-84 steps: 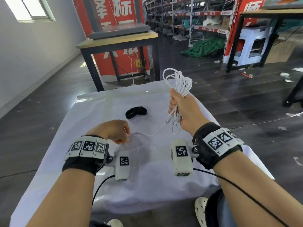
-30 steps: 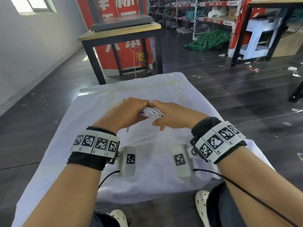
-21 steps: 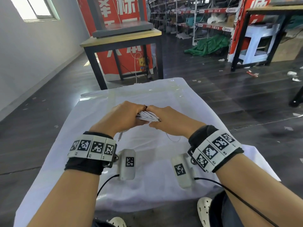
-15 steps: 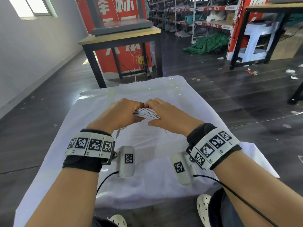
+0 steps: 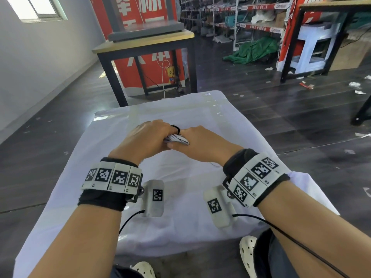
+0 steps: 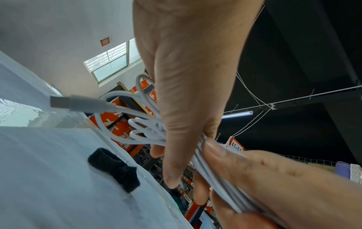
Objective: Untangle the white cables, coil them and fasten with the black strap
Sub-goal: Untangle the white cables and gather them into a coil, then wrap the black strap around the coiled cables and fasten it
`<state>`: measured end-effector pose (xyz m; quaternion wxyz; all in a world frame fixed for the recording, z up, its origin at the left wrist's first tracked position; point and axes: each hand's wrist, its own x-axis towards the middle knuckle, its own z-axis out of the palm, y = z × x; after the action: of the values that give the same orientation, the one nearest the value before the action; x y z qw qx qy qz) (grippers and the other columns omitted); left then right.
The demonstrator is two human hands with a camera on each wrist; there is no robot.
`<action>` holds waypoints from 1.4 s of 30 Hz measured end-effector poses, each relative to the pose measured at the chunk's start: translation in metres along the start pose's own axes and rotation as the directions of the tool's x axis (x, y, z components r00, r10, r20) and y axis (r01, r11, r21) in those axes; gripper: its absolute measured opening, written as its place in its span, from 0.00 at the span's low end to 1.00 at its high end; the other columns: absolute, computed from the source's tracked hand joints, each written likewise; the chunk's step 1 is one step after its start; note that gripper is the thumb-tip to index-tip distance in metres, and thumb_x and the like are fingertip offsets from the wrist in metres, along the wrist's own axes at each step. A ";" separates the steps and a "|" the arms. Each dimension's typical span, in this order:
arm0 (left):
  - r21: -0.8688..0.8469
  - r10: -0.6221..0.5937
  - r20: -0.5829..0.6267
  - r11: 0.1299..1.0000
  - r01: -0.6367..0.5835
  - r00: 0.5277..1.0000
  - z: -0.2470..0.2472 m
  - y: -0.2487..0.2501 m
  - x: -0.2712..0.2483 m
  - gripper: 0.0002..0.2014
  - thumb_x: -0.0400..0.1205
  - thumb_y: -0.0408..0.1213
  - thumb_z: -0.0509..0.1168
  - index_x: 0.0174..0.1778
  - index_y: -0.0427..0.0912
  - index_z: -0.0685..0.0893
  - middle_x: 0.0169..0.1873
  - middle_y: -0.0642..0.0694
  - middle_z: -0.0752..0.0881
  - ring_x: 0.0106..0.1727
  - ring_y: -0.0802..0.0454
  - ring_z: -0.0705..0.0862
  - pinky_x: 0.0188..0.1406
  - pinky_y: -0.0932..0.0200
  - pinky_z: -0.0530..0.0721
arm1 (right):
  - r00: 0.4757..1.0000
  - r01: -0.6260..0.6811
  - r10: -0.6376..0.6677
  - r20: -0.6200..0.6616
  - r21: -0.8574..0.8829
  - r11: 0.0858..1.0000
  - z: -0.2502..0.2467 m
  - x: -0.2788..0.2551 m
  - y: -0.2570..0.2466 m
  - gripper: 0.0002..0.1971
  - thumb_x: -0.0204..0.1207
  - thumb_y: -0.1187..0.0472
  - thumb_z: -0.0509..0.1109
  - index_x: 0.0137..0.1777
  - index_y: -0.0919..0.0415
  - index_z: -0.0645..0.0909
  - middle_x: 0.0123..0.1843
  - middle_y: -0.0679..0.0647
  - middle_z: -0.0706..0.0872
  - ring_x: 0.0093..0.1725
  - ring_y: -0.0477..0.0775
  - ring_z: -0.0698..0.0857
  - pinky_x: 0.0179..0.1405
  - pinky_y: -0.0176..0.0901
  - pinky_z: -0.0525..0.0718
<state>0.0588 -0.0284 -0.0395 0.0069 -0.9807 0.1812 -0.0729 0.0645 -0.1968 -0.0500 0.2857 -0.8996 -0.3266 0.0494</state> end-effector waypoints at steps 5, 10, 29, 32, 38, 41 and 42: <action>-0.004 0.026 -0.061 1.000 -0.026 0.998 0.000 0.000 0.006 0.07 0.77 0.44 0.70 0.40 0.57 0.78 0.31 0.60 0.74 0.45 0.53 0.76 0.44 0.60 0.66 | 0.999 -0.019 0.017 -0.029 -0.046 0.999 0.000 0.002 0.005 0.13 0.85 0.47 0.57 0.45 0.55 0.73 0.33 0.44 0.73 0.32 0.45 0.74 0.28 0.38 0.66; -0.187 -0.070 -0.166 0.982 0.038 0.984 -0.009 -0.006 0.016 0.29 0.74 0.48 0.74 0.71 0.53 0.75 0.69 0.52 0.78 0.70 0.49 0.75 0.68 0.51 0.70 | 0.962 -0.196 0.240 -0.132 0.278 0.940 -0.005 0.007 0.023 0.20 0.84 0.45 0.57 0.41 0.61 0.76 0.32 0.54 0.77 0.27 0.52 0.73 0.25 0.42 0.69; -0.320 -0.365 0.295 0.833 0.451 0.883 0.037 -0.021 0.056 0.23 0.80 0.32 0.65 0.72 0.44 0.74 0.62 0.39 0.81 0.63 0.39 0.79 0.58 0.54 0.76 | 0.813 -0.195 0.565 0.141 0.980 0.035 -0.015 0.006 0.057 0.19 0.85 0.48 0.59 0.38 0.62 0.72 0.20 0.47 0.68 0.12 0.41 0.63 0.11 0.28 0.62; -0.322 -0.404 0.318 0.805 0.499 0.858 0.035 -0.024 0.053 0.18 0.78 0.34 0.70 0.63 0.41 0.79 0.56 0.39 0.84 0.54 0.43 0.81 0.49 0.56 0.78 | 0.815 -0.182 0.560 0.148 0.983 0.007 -0.015 0.007 0.056 0.19 0.85 0.48 0.59 0.38 0.61 0.72 0.20 0.48 0.68 0.13 0.41 0.63 0.11 0.28 0.62; -0.679 -0.430 0.354 0.493 0.544 0.831 0.022 -0.009 0.029 0.11 0.81 0.34 0.68 0.58 0.37 0.84 0.41 0.42 0.88 0.37 0.52 0.84 0.34 0.65 0.84 | 0.812 -0.121 0.558 0.170 0.985 -0.123 -0.016 0.011 0.053 0.18 0.85 0.53 0.61 0.35 0.61 0.69 0.19 0.48 0.67 0.11 0.41 0.63 0.10 0.27 0.61; -0.835 -0.390 0.417 0.193 0.515 0.821 0.010 0.007 0.013 0.10 0.82 0.32 0.68 0.58 0.39 0.79 0.38 0.41 0.90 0.29 0.55 0.85 0.29 0.67 0.84 | 0.816 -0.130 0.553 0.169 0.986 -0.109 -0.015 0.011 0.046 0.15 0.85 0.57 0.62 0.36 0.62 0.70 0.25 0.50 0.67 0.12 0.41 0.64 0.11 0.28 0.62; -0.847 -0.370 0.422 0.164 0.505 0.828 0.008 0.011 0.010 0.10 0.81 0.32 0.68 0.57 0.40 0.78 0.38 0.40 0.90 0.29 0.54 0.85 0.29 0.66 0.84 | 0.818 -0.134 0.550 0.169 0.986 -0.104 -0.014 0.011 0.045 0.14 0.84 0.58 0.63 0.37 0.62 0.71 0.26 0.50 0.68 0.12 0.41 0.64 0.11 0.28 0.62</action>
<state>0.0652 -0.0426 -0.0463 -0.5730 -0.8064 -0.1024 0.1046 0.1022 -0.2248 -0.0624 0.8477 -0.4813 0.0997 0.1996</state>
